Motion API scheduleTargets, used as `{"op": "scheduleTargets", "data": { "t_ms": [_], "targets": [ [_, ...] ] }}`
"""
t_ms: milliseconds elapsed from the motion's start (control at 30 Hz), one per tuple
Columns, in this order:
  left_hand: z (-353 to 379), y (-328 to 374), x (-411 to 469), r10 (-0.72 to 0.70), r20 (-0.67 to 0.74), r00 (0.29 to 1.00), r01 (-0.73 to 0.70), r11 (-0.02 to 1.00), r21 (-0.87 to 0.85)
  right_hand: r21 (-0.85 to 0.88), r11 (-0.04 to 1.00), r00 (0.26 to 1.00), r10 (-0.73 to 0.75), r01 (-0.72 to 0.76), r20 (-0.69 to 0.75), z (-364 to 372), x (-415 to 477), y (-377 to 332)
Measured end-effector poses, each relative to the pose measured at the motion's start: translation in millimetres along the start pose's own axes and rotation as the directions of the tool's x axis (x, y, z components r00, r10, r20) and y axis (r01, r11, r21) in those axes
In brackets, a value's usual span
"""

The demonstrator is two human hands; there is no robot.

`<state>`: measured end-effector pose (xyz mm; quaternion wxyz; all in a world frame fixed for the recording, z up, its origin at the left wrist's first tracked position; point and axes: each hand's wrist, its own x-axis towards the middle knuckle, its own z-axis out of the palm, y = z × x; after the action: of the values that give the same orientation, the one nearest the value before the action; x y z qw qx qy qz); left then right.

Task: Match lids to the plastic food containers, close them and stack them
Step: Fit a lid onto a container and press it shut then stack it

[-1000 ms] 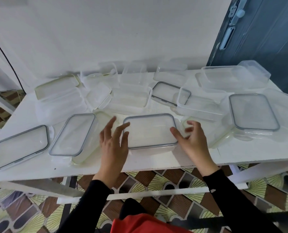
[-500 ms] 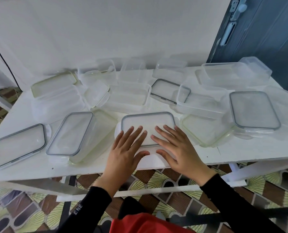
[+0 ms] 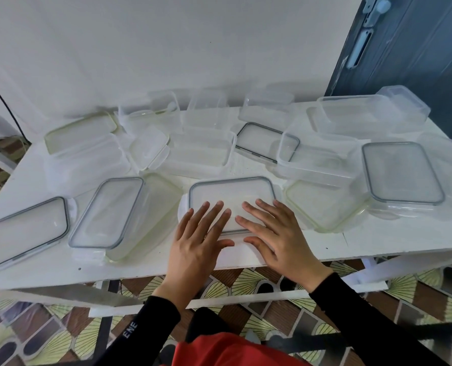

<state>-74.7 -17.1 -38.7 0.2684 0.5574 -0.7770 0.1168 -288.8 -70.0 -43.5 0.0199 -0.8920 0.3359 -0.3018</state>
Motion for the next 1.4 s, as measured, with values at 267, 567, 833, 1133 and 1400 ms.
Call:
{"op": "scheduleTargets", "data": {
  "t_ms": [267,567,833,1133,1400],
  "targets": [
    [-3.1,-2.1,2.7,-0.018,0.057,0.998,0.019,1.000,-0.012,0.199,0.975,0.995,0.090,-0.097,0.042,-30.9,45.6,9.6],
    [-11.2,-16.2,10.8,0.116,0.157,0.981,-0.108,0.992,-0.061,0.218,0.927,0.943,0.260,-0.304,0.210,-34.5,38.7,27.1],
    [-28.0,-17.1,31.1,-0.052,0.255,0.965,0.110,0.969,-0.219,0.178,0.935,0.951,0.298,-0.308,0.078,-43.9,-16.1,-7.6],
    [-20.8,3.7,36.2,0.029,0.173,0.984,0.015,0.970,-0.244,0.026,0.976,0.976,0.217,-0.218,0.030,-25.0,-22.6,-18.6],
    [-12.7,2.9,13.9,0.092,0.242,0.966,-0.035,0.972,-0.232,-0.008,0.985,0.978,0.172,-0.172,0.119,-20.6,-21.2,-20.6]
  ]
}}
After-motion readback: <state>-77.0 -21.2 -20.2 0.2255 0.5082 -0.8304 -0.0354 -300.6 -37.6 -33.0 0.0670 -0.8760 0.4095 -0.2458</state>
